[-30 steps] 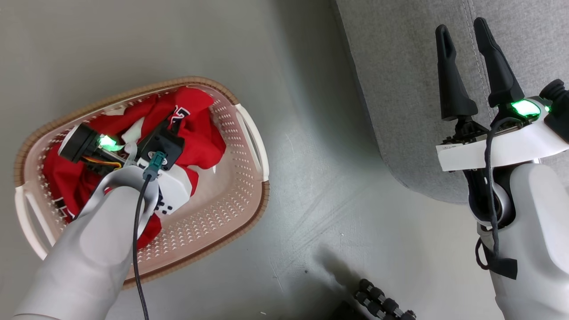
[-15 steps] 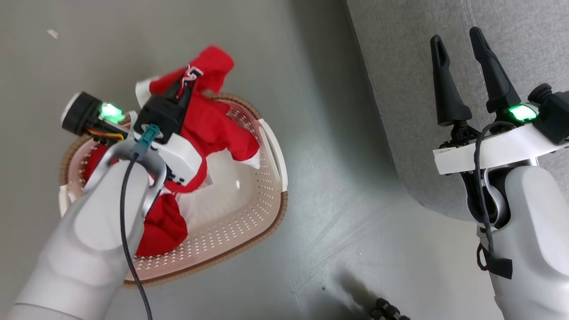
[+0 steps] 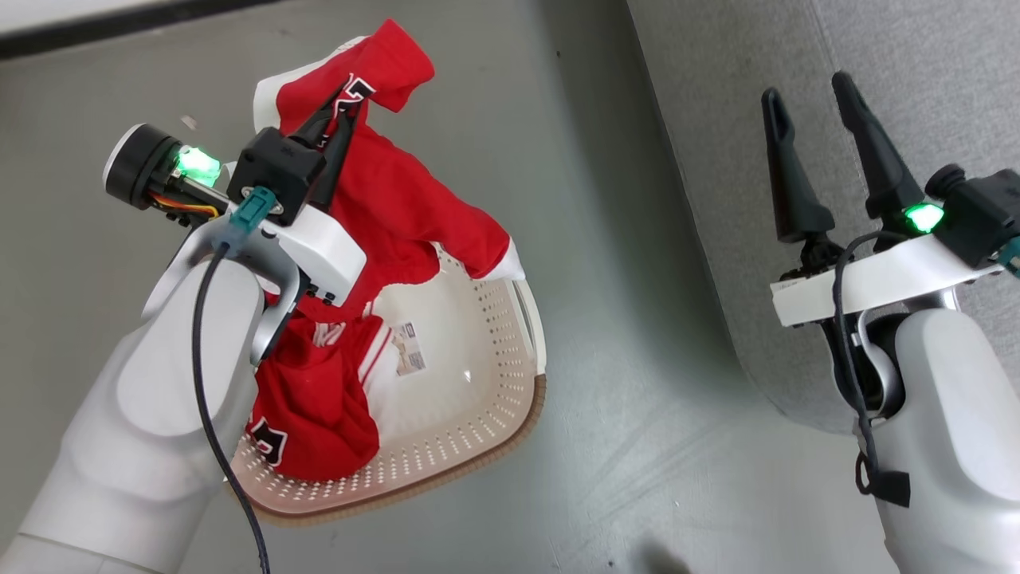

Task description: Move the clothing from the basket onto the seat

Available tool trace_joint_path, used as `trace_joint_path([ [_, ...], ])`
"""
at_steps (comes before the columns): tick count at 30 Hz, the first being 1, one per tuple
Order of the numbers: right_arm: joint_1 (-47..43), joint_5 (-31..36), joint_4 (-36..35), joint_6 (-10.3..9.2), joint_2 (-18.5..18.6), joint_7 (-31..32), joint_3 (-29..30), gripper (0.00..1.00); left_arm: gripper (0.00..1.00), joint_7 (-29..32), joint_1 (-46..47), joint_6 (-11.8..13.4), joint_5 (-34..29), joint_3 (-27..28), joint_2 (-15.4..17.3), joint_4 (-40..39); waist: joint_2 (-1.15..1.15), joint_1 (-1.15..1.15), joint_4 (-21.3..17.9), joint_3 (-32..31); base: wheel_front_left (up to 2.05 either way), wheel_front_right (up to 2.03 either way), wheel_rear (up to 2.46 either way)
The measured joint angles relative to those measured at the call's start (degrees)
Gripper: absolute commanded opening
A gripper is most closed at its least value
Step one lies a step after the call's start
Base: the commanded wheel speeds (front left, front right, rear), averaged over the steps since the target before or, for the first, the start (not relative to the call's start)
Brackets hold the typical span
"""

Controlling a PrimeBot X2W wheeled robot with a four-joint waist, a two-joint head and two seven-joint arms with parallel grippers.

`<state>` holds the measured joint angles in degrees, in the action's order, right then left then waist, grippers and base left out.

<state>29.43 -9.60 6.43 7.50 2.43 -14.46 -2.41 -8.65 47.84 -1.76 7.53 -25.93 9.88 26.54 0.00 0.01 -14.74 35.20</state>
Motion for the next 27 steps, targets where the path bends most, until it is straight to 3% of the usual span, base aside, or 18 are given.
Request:
trace_joint_path([
  [8,-2.1,1.4,1.8,0.0,0.1,0.0,-0.1,1.0,0.0,2.6,0.0,-2.5,3.6,0.6,-0.5,-2.5,0.0,0.0,1.8,-5.3,0.0,0.0,0.0],
  [27,-9.1,3.6,6.1,0.0,0.1,0.0,-1.7,1.0,0.0,6.8,-2.8,-3.6,8.2,0.6,-0.4,-4.7,0.0,0.0,4.7,-18.1,0.0,0.0,0.0],
])
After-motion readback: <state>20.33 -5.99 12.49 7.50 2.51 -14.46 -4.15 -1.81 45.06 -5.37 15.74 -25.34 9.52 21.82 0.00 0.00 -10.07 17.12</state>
